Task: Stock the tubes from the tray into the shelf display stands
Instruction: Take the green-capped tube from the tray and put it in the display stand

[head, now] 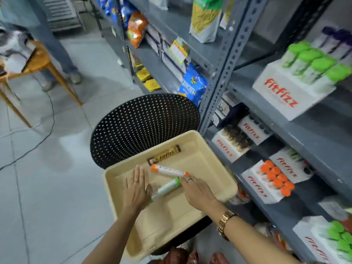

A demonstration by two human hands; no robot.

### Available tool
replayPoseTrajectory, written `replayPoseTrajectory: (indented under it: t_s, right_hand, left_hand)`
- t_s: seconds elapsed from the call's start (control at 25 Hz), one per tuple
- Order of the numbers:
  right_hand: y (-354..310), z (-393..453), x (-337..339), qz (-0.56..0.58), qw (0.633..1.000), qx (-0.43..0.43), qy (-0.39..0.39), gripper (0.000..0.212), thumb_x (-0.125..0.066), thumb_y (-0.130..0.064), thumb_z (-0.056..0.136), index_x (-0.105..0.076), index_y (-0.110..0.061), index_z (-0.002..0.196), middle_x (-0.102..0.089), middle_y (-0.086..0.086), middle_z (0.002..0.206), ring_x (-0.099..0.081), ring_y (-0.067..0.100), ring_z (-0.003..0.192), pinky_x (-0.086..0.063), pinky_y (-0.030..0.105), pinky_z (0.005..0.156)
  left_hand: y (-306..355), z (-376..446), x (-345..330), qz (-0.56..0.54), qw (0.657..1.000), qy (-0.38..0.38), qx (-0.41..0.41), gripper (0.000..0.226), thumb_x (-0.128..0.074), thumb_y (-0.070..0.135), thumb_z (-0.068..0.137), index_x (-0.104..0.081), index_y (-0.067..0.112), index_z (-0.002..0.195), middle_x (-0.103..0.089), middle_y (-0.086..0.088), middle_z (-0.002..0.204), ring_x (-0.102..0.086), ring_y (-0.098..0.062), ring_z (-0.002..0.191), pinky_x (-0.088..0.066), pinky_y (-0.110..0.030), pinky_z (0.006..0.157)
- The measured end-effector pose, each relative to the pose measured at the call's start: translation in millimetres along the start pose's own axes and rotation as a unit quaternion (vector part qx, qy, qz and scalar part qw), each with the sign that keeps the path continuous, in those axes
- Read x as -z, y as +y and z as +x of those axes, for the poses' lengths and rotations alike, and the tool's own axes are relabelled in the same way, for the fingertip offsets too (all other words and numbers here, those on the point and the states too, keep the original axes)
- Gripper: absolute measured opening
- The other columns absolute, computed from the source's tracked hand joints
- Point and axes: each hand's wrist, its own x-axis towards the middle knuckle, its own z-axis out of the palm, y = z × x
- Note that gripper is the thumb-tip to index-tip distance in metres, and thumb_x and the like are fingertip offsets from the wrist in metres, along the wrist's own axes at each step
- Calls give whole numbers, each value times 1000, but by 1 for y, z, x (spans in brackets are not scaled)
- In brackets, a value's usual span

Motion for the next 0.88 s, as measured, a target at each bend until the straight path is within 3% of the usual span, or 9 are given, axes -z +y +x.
replayPoseTrajectory:
  t_s: [0.12, 0.2, 0.28, 0.36, 0.56, 0.64, 0.76, 0.88]
  right_hand:
    - [-11, 14, -15, -4, 1000, 25, -9, 41, -73, -5, 53, -71, -13, 93, -71, 3, 76, -69, 21, 67, -59, 31, 56]
    - [-15, 24, -23, -26, 999, 29, -19, 41, -71, -2, 55, -69, -12, 94, -69, 4, 74, -68, 22, 65, -57, 35, 50]
    - [-20, 31, -33, -34, 998, 30, -39, 41, -71, 0, 54, -69, -12, 93, -68, 3, 73, -67, 22, 65, -55, 35, 48]
    - [-22, 35, -34, -42, 997, 28, -63, 40, -72, -1, 50, -72, -12, 88, -68, 3, 70, -67, 19, 63, -53, 28, 45]
    - [-22, 41, -28, -58, 994, 55, -80, 26, -51, 0, 54, -72, -9, 67, -67, 4, 62, -65, 14, 57, -42, 18, 30]
    - [-21, 38, -25, -85, 990, 71, -83, 25, -52, 0, 57, -70, -14, 66, -64, 0, 61, -63, 13, 57, -41, 19, 31]
    - [-16, 37, -17, -118, 985, 93, -87, 27, -69, 0, 50, -69, -17, 71, -63, -3, 63, -60, 16, 59, -46, 24, 34]
    - [-11, 35, 6, -133, 980, 120, -91, 26, -62, -5, 56, -74, -16, 77, -68, -2, 71, -63, 16, 65, -45, 22, 35]
  left_hand:
    - [-19, 13, -18, -17, 999, -14, 47, 68, -21, 47, 94, -5, 6, 145, -4, -16, 156, -7, -31, 143, -17, -52, 112]
    - [-28, 22, -29, -8, 997, -63, 51, 72, -23, 49, 95, 14, 11, 144, 18, -10, 154, 12, -26, 142, -3, -51, 114]
    - [-32, 24, -37, -6, 992, -111, 53, 75, -21, 52, 94, 22, 13, 141, 28, -7, 151, 20, -24, 140, 5, -52, 113]
    - [-32, 27, -40, -14, 989, -136, 57, 75, -20, 53, 94, 26, 15, 140, 33, -5, 148, 24, -24, 139, 10, -52, 112]
    - [-30, 29, -38, -25, 987, -147, 58, 75, -19, 54, 94, 29, 17, 138, 41, 1, 138, 28, -22, 137, 16, -50, 110]
    - [-30, 29, -39, -32, 987, -150, 57, 74, -18, 53, 94, 29, 16, 138, 41, 0, 139, 29, -22, 136, 16, -50, 110]
    - [-31, 29, -38, -24, 987, -146, 61, 72, -17, 51, 95, 27, 16, 139, 36, -2, 146, 26, -21, 138, 12, -50, 112]
    - [-25, 21, -31, -38, 991, -113, 67, 67, -14, 49, 95, 23, 16, 141, 28, -3, 151, 22, -18, 139, 7, -49, 115]
